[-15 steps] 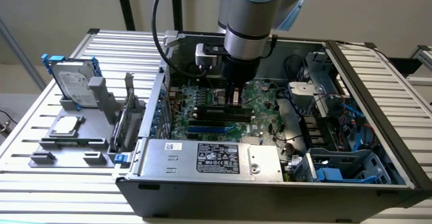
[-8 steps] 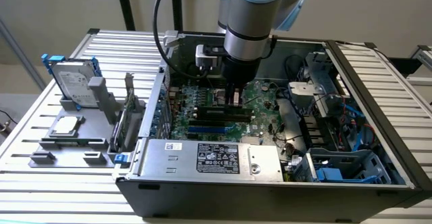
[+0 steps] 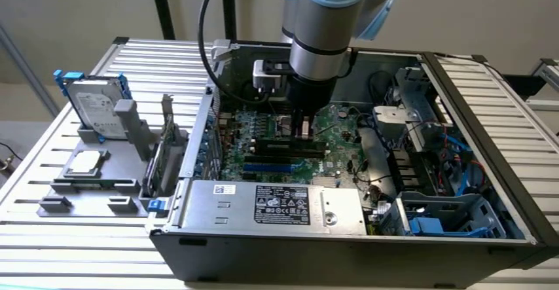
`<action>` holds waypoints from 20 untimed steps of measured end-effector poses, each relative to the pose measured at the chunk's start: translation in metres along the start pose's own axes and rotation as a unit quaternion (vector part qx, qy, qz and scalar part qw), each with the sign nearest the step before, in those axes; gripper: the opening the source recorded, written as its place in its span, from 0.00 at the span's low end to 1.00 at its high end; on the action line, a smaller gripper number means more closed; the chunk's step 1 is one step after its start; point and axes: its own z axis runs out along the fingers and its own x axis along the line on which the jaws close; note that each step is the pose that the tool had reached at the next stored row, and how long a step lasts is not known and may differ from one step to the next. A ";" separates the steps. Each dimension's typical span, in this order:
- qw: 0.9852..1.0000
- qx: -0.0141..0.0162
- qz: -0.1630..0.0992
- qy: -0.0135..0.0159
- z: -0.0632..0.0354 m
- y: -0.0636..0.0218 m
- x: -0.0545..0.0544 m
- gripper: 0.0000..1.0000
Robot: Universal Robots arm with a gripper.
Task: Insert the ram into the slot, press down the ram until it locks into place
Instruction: 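Insert the ram into the slot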
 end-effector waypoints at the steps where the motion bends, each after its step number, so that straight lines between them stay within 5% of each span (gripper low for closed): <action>1: 1.000 0.000 0.000 0.000 0.0001 0.0001 0.000 0.13; 20: 1.000 0.000 0.000 0.000 0.0032 0.0010 0.000 0.13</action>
